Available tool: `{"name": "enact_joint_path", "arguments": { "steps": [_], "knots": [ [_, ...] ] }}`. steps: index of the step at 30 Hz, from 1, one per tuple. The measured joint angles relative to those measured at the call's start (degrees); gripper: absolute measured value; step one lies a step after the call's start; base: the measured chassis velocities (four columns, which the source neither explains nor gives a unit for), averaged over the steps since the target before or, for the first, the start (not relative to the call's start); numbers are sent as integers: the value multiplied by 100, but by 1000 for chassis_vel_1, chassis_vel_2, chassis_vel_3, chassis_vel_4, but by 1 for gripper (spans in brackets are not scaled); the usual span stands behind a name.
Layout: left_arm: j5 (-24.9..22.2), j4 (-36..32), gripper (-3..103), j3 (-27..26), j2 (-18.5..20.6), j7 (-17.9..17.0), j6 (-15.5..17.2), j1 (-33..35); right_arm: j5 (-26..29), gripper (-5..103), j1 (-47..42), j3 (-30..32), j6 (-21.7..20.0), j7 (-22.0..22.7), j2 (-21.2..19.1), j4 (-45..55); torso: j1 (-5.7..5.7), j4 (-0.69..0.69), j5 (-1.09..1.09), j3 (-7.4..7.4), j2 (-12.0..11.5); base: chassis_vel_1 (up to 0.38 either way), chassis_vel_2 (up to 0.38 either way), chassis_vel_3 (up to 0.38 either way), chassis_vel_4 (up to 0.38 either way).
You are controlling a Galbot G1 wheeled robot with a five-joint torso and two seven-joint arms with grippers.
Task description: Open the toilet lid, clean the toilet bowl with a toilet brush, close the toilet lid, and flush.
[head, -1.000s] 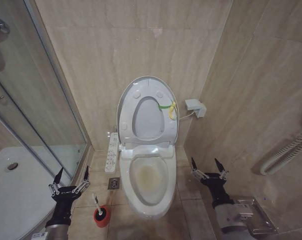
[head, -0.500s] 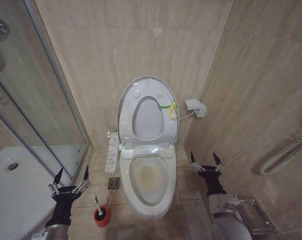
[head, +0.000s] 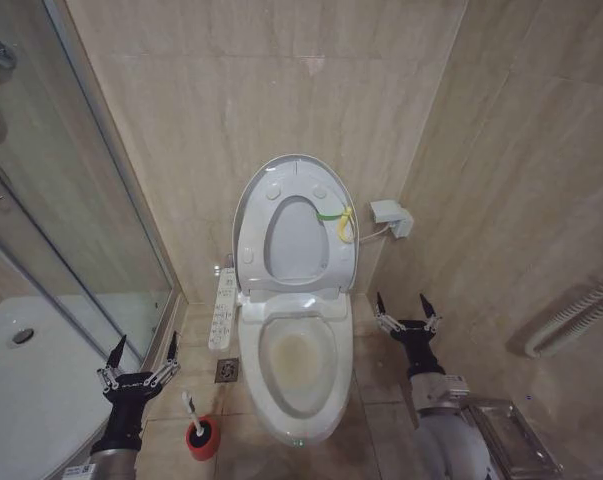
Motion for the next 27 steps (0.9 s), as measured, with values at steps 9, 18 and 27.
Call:
{"name": "enact_joint_path", "arguments": {
  "steps": [9, 18, 27],
  "knots": [
    [0, 0, 96, 0, 0, 0, 0, -1, 22, 100, 44, 76, 29, 30, -23, -74, 3, 0, 0, 1, -1, -48, 51, 67, -60],
    [0, 0, 96, 0, 0, 0, 0, 0, -27, 100, 185, 84, 102, 400, 62, -208, -3, -1, 0, -1, 1, -6, 5, 9, -8],
    [0, 0, 96, 0, 0, 0, 0, -1, -467, 100, 403, 119, -34, 797, -18, -346, 4, -2, 0, 1, -1, -73, 59, 67, -59]
  ]
}}
